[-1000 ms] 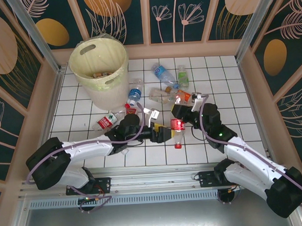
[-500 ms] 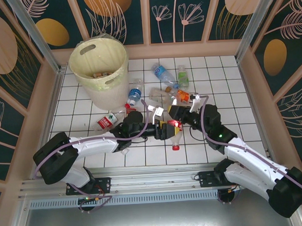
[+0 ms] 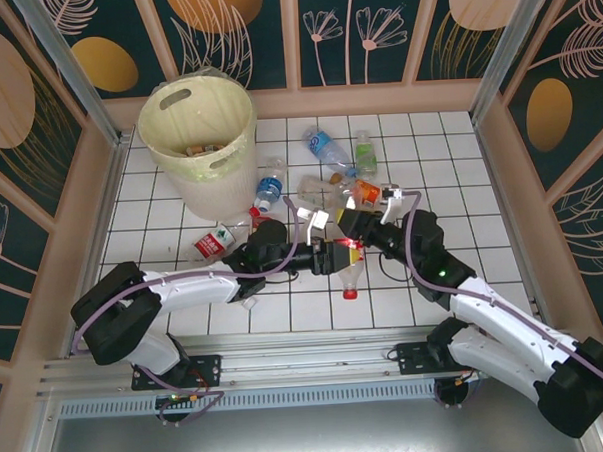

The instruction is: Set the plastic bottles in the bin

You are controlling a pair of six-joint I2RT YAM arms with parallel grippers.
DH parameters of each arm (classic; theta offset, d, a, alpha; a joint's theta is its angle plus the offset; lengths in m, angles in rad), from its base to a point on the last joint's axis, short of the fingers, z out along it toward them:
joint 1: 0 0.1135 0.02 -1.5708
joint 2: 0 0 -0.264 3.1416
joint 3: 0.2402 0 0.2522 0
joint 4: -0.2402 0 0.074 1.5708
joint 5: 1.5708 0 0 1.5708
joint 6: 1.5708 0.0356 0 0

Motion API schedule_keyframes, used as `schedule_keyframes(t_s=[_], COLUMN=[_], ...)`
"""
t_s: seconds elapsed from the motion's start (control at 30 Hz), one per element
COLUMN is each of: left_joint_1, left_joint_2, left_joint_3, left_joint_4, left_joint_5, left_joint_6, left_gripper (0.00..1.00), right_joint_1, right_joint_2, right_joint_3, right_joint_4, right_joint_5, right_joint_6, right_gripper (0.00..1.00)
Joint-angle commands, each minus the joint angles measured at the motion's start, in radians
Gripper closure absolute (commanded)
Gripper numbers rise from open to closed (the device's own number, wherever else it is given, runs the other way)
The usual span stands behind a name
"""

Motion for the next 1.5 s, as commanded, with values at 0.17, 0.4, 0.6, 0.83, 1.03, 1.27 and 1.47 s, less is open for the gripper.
schedule_keyframes(t_s=[0.17,0.4,0.6,0.83,1.03,1.27,1.47], left_joint_1=[-0.005,0.002,0.038,0.136,0.229,0.371,0.493], left_joint_2=[-0.057,-0.124,-0.133,-0.102,-0.027,0.09,0.146], left_joint_3=[0.013,0.101,0.266,0.551,0.874,1.141,1.22], left_joint_4=[-0.041,-0.35,-0.592,-0.852,-1.074,-1.216,-1.222], left_joint_5=[-0.084,-0.215,-0.267,-0.346,-0.466,-0.555,-0.616], left_joint_6=[0.03,0.127,0.245,0.43,0.593,0.717,0.777], left_gripper=[0.43,0.42,0.41,0.4,0.39,0.39,0.39], right_joint_1=[0.012,0.006,0.005,0.007,0.007,0.009,0.008], right_joint_2=[-0.047,-0.159,-0.269,-0.318,-0.337,-0.336,-0.334], right_joint_3=[0.0,0.05,0.073,0.064,0.032,0.024,0.012], right_joint_4=[0.036,-0.123,-0.244,-0.305,-0.276,-0.274,-0.268], right_joint_5=[0.001,-0.009,-0.078,-0.154,-0.16,-0.158,-0.157], right_joint_6=[0.012,-0.091,-0.178,-0.206,-0.179,-0.17,-0.159], right_gripper=[0.2,0.01,0.01,0.01,0.01,0.01,0.01])
